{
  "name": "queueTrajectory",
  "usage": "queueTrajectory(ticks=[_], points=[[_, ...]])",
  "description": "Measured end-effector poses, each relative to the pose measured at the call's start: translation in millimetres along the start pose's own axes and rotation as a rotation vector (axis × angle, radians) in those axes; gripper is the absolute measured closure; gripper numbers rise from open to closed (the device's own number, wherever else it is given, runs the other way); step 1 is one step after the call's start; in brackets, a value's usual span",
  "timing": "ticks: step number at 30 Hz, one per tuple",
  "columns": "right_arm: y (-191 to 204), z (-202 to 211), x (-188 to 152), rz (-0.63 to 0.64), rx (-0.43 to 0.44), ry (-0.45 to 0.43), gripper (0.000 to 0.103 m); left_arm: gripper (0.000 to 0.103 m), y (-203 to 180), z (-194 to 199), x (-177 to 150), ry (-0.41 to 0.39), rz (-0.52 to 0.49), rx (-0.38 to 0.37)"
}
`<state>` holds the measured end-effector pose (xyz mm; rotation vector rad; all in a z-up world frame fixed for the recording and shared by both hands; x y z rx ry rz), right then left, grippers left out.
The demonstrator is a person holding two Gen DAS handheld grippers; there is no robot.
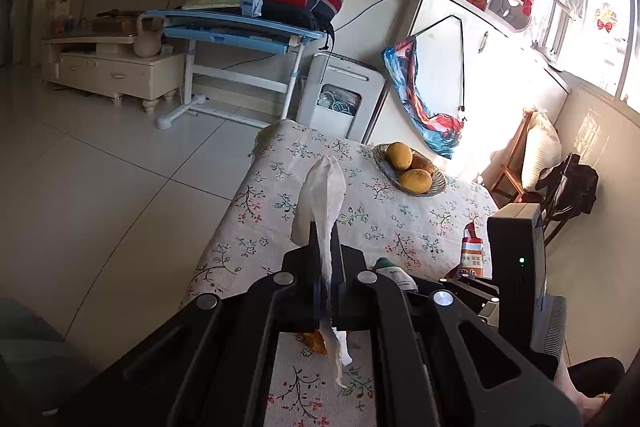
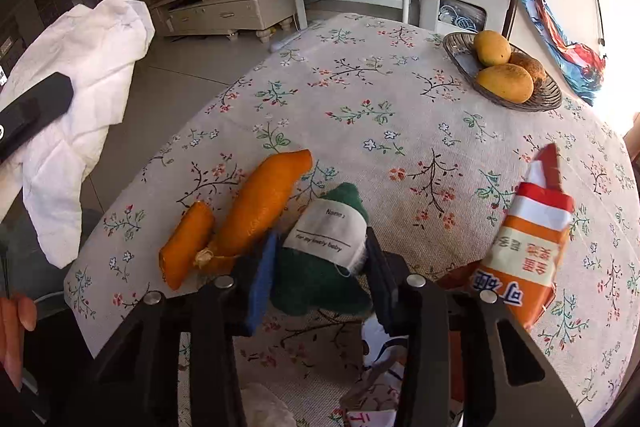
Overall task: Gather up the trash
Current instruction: 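Grasp the green plush toy with the right gripper and lift it, then carry the plush toy to the basin and open the right gripper while the left gripper carries the tissue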
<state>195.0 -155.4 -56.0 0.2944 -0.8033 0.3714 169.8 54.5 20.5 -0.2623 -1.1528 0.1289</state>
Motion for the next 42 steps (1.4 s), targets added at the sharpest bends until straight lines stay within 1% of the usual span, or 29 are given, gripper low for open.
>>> queueTrajectory(ticks=[2,9,13,16,20,22,28,33,39,42], points=[[4.0,11.4,0.7,-0.006,0.015,-0.031,0.066,0.099,0.3,0.3,-0.8,0.002,0.002,-0.001],[8.7,79.5,1.0,-0.044,0.082,-0.169,0.066,0.099,-5.9,6.5,-6.0,-0.004,-0.025,-0.004],[1.9,116.1,-9.6,-0.066,0.072,-0.228,0.066,0.099,-12.3,9.7,-10.5,-0.004,-0.048,-0.009],[-10.8,131.8,-18.4,-0.110,0.054,-0.266,0.066,0.099,-17.9,12.3,-15.9,-0.001,-0.060,-0.014],[-25.4,138.7,-28.0,-0.224,0.059,-0.303,0.066,0.099,-27.4,16.1,-26.7,0.006,-0.091,-0.014],[-27.0,140.3,-32.1,-0.256,0.068,-0.308,0.066,0.099,-32.9,18.5,-32.4,0.009,-0.116,-0.014],[-34.3,140.2,-30.4,-0.271,0.075,-0.312,0.065,0.099,-52.6,22.8,-38.0,-0.010,-0.208,-0.015],[-44.9,138.2,-33.3,-0.306,0.082,-0.309,0.065,0.099,-61.3,20.8,-35.3,-0.016,-0.216,-0.027],[-44.0,141.7,-36.8,-0.297,0.085,-0.304,0.064,0.099,-71.3,24.4,-34.3,-0.023,-0.231,-0.049],[-42.3,146.9,-38.3,-0.296,0.086,-0.309,0.064,0.099,-74.5,33.0,-36.9,-0.028,-0.232,-0.064]])
Point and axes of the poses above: each gripper's, at about its wrist camera, not at the fingertips, and z roughly against the way its jaws point, y to its left, x to its top, the point moved 1 cm from there along -z, roughly the way its jaws point, and after that the axes turned 12 degrees about -y, right-handed, at the moved point
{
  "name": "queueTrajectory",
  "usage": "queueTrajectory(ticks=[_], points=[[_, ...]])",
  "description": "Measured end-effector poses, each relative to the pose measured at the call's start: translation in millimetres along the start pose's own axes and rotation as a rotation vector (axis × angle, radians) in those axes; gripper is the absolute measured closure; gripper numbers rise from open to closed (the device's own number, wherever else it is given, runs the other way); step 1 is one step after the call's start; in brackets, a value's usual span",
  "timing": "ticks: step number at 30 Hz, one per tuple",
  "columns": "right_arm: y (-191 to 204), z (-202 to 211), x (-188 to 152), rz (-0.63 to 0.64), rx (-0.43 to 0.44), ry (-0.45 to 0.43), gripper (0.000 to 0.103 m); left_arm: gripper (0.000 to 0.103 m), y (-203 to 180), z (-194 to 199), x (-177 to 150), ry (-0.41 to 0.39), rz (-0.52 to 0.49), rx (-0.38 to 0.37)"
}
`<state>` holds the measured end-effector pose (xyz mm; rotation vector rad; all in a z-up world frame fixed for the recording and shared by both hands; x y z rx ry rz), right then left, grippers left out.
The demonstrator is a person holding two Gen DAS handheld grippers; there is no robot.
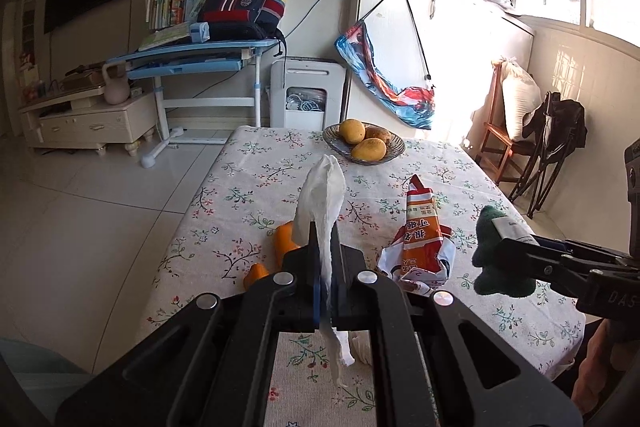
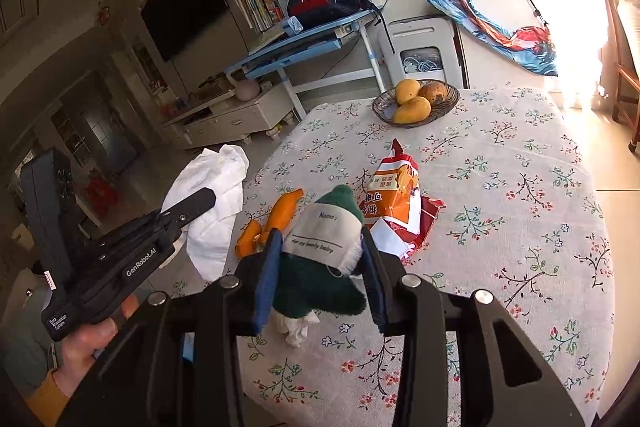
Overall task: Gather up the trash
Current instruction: 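Carry the plush toy to the basin and open the right gripper while the left gripper carries the tissue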
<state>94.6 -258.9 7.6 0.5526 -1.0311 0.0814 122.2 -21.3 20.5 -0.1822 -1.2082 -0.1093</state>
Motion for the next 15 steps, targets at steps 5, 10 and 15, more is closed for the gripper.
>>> queueTrajectory(ticks=[5,10,15], points=[[8.8,12.2,-4.3,0.020,0.006,-0.006,0.064,0.099,-8.0,19.5,-6.7,-0.009,-0.004,-0.019],[12.4,29.3,-17.8,0.015,-0.003,-0.009,0.063,0.099,-10.8,41.1,-14.0,-0.020,0.014,-0.028],[11.6,40.4,-27.5,-0.005,-0.007,0.002,0.063,0.099,-13.7,61.5,-31.2,0.001,0.046,-0.031]])
Point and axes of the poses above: each gripper's, at about its wrist camera, not at the fingertips, and z roughly against the way its jaws point, y to its left, x to its top, the point moved 1 cm from there along -z, roughly the way its jaws point, and after that the axes turned 12 degrees about -y, right-handed, at the moved point
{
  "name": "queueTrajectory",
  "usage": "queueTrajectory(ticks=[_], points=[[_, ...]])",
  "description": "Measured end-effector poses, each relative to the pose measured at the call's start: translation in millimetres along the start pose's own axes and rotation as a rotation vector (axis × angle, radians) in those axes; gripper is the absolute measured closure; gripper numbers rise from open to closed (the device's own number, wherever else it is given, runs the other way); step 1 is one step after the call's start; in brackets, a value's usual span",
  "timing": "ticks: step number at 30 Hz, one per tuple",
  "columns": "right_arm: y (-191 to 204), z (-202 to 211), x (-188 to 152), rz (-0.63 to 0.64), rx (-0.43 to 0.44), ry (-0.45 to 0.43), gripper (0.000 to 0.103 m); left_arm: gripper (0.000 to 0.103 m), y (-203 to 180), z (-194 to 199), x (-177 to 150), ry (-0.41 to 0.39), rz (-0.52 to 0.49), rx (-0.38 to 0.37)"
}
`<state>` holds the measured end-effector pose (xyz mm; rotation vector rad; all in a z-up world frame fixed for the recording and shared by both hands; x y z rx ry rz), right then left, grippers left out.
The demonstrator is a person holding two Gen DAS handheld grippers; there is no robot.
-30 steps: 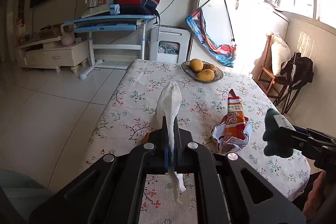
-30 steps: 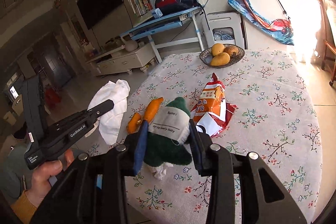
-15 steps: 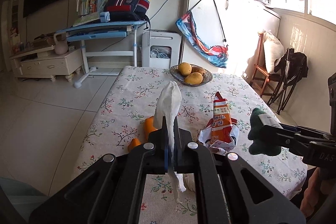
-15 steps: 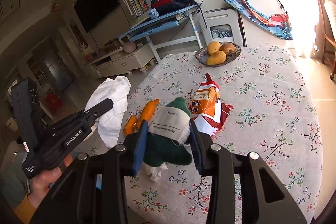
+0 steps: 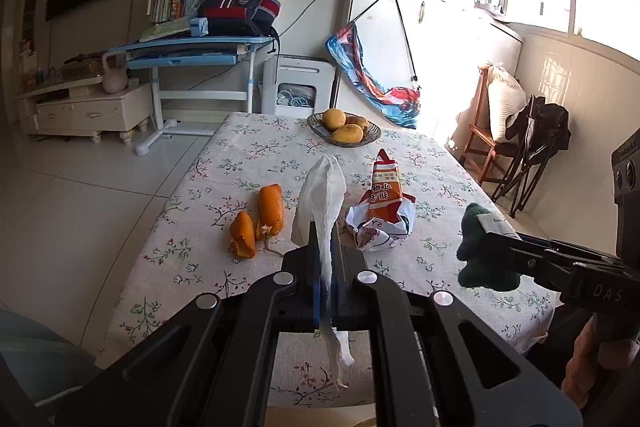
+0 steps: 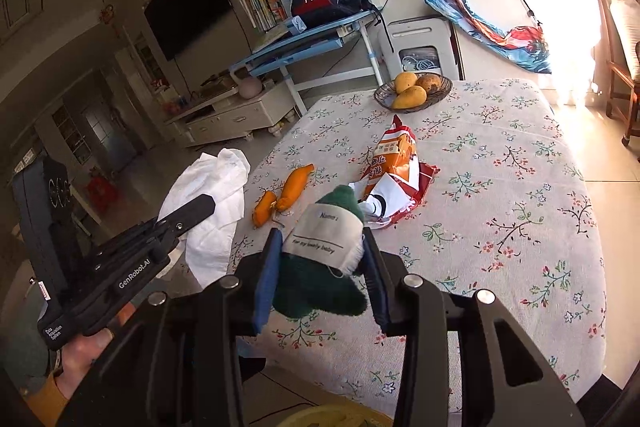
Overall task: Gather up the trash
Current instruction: 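Carry the plush toy to the basin and open the right gripper while the left gripper carries the tissue, then lower the white tissue into the yellow basin and open the left gripper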
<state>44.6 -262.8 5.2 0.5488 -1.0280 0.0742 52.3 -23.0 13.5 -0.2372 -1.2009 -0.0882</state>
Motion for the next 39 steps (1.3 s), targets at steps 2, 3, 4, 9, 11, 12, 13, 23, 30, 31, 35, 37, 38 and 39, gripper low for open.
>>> queueTrajectory(ticks=[2,3,4,9,11,12,13,23,30,31,35,37,38,39], points=[[1.2,3.4,-2.8,-0.001,0.003,0.003,0.063,0.099,-1.8,6.6,-6.4,0.008,0.005,0.000],[2.6,5.0,-4.2,-0.001,0.005,0.004,0.063,0.099,-2.9,9.5,-9.9,0.011,0.009,-0.001],[3.3,6.9,-5.7,-0.002,0.008,0.005,0.063,0.099,-3.4,12.5,-12.7,0.014,0.014,-0.001],[6.4,15.2,-13.3,-0.005,0.017,0.016,0.063,0.099,-7.8,24.4,-23.9,0.028,0.033,-0.004],[7.2,17.8,-16.1,-0.006,0.019,0.021,0.063,0.099,-10.7,28.9,-27.7,0.031,0.031,-0.006],[7.7,18.9,-16.9,-0.007,0.020,0.024,0.063,0.099,-12.2,30.6,-29.5,0.033,0.031,-0.007],[7.9,20.1,-18.4,-0.007,0.020,0.027,0.063,0.099,-13.4,32.6,-31.1,0.035,0.031,-0.008],[11.9,29.3,-34.6,-0.002,0.021,0.060,0.062,0.099,-19.8,47.5,-41.2,0.045,0.030,-0.014],[18.3,40.8,-52.5,0.008,0.023,0.093,0.062,0.099,-26.7,59.3,-50.5,0.049,0.025,-0.023],[18.6,42.1,-54.1,0.008,0.024,0.097,0.062,0.099,-27.3,61.9,-52.2,0.050,0.024,-0.025],[20.7,47.9,-61.1,0.011,0.025,0.116,0.062,0.099,-31.1,69.1,-55.7,0.052,0.021,-0.029],[22.8,50.4,-66.1,0.015,0.024,0.127,0.062,0.099,-32.0,72.5,-57.3,0.053,0.022,-0.031],[23.4,51.6,-68.0,0.015,0.023,0.130,0.062,0.099,-32.2,74.2,-58.2,0.053,0.023,-0.032],[23.9,53.2,-69.7,0.016,0.023,0.133,0.062,0.099,-32.2,75.7,-58.9,0.053,0.026,-0.033]])
Point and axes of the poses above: each gripper's, at about its wrist camera, not at the fingertips, and z roughly against the way its jaws point, y to its left, x to its top, the point moved 1 cm from there along -z, roughly the way its jaws point, and after that the axes turned 12 degrees about -y, right-handed, at the moved point
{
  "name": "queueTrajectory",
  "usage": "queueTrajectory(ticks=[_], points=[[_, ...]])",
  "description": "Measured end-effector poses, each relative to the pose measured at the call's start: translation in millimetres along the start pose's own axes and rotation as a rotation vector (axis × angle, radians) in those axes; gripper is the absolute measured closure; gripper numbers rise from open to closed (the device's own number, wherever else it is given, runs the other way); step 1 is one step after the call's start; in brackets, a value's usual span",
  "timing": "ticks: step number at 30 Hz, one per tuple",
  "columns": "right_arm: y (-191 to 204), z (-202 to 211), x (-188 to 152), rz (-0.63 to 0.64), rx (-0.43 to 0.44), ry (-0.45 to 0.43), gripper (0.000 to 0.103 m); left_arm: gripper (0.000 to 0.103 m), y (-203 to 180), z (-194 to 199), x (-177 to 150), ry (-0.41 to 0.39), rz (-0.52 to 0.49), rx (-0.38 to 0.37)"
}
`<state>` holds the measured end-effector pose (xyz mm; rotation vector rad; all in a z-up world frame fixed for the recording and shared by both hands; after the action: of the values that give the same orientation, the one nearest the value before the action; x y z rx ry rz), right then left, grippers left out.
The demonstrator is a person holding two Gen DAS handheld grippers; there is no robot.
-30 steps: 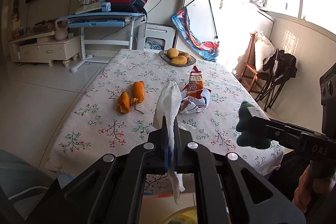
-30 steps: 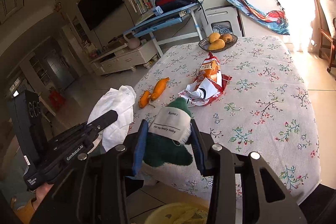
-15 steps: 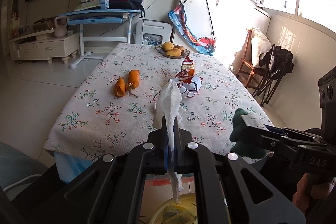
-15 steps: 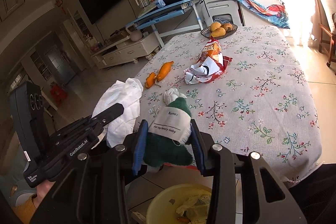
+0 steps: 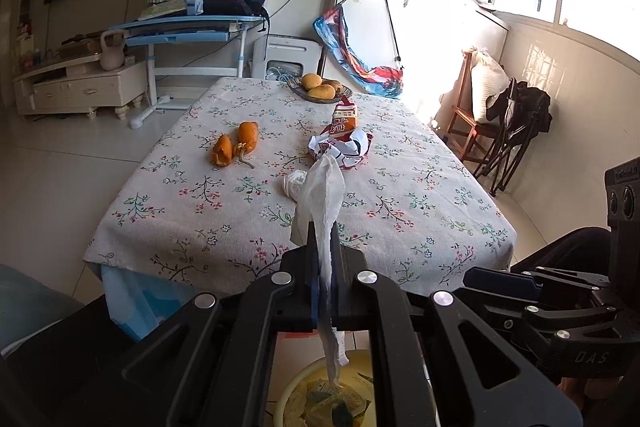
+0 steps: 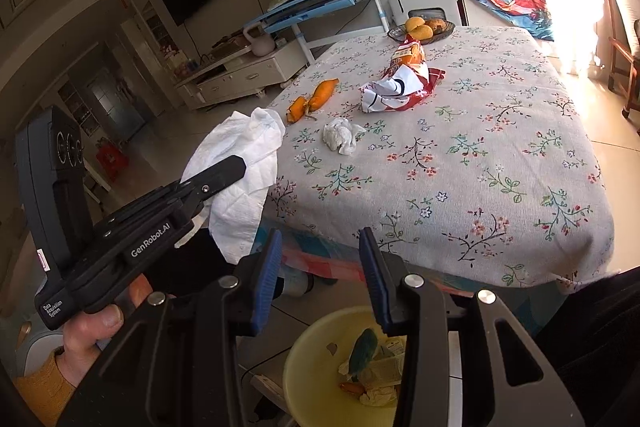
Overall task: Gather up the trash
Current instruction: 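Lower the white tissue into the yellow basin and open the left gripper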
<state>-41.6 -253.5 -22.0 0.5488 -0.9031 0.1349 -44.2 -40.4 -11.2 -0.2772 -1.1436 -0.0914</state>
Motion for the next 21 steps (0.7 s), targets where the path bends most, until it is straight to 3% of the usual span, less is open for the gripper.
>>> queueTrajectory(ticks=[21], points=[[0.2,17.6,-5.1,0.001,-0.038,-0.020,0.062,0.099,-6.9,29.1,-26.1,0.059,0.049,-0.041]])
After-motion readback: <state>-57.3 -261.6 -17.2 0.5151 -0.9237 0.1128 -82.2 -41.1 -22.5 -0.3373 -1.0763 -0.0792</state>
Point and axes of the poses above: each gripper's, at about its wrist camera, not at the fingertips, and z roughly against the way its jaws point, y to its left, x to its top, the point moved 1 cm from there along -z, roughly the way its jaws point, and after that the axes turned 12 degrees about -y, right-handed, at the moved point
